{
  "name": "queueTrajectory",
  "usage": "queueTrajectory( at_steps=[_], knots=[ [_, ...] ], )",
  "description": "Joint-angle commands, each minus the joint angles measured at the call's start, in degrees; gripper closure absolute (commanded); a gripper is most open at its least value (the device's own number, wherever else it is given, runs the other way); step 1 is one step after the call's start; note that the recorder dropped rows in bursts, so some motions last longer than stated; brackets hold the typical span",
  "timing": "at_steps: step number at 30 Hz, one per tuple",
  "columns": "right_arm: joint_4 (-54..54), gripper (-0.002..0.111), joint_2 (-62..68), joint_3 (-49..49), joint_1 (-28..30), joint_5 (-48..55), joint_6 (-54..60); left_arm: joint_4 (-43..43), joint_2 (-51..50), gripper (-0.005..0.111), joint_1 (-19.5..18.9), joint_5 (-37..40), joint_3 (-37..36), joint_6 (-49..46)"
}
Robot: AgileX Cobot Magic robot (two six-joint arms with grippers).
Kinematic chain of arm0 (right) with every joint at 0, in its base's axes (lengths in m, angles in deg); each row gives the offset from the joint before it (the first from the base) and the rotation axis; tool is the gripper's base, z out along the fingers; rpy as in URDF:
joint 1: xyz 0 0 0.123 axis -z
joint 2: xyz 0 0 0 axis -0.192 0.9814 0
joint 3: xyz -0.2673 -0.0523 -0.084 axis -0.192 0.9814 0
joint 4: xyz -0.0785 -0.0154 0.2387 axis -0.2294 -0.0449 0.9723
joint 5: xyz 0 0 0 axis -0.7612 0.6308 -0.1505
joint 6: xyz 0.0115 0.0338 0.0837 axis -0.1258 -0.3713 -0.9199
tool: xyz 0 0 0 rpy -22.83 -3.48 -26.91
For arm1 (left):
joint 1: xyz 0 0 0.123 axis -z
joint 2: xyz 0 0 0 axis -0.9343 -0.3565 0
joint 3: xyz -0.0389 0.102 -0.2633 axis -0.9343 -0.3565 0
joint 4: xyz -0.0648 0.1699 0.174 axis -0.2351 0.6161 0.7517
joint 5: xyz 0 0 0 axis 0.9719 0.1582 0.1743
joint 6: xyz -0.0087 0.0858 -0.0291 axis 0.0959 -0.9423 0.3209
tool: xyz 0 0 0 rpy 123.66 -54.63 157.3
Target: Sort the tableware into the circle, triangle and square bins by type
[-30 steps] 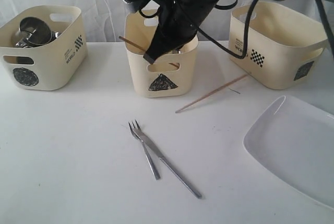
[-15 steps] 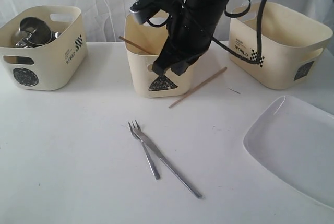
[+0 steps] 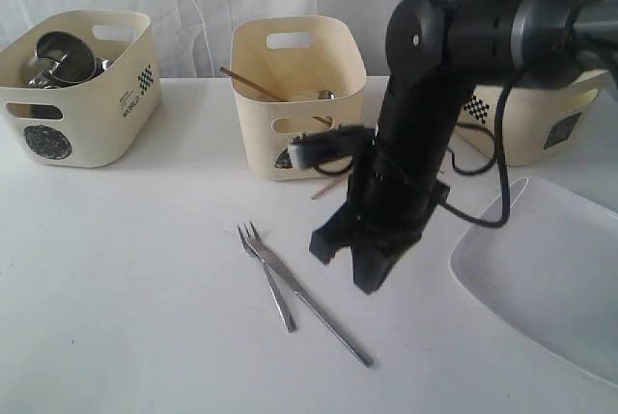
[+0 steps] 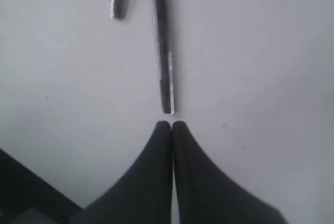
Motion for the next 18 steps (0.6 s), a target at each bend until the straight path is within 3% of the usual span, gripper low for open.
queueTrajectory(
  at_steps=[1,7,10,15,18],
  knots=[
    [3.72,0.108,-0.52,4.55,-0.15,-5.92,3.10,-0.59,0.22,0.106,0.24,1.58,-0.44,-0.12],
    [6.85,0.106,-0.41,4.70,-0.15,-15.75,3.70,-0.59,0.22,0.106,0.24,1.58,-0.44,-0.12],
    [7.07,0.091,0.27,4.70,-0.15,-16.27,6.83,-0.59,0.22,0.106,0.24,1.58,-0.44,-0.12],
    [7.06,0.052,2.62,3.72,-0.88,-16.14,7.65,-0.59,0.22,0.106,0.24,1.58,-0.44,-0.12],
    [6.52,0.049,4.17,2.08,-2.54,-17.02,7.65,-0.59,0.22,0.106,0.24,1.58,-0.44,-0.12]
  ],
)
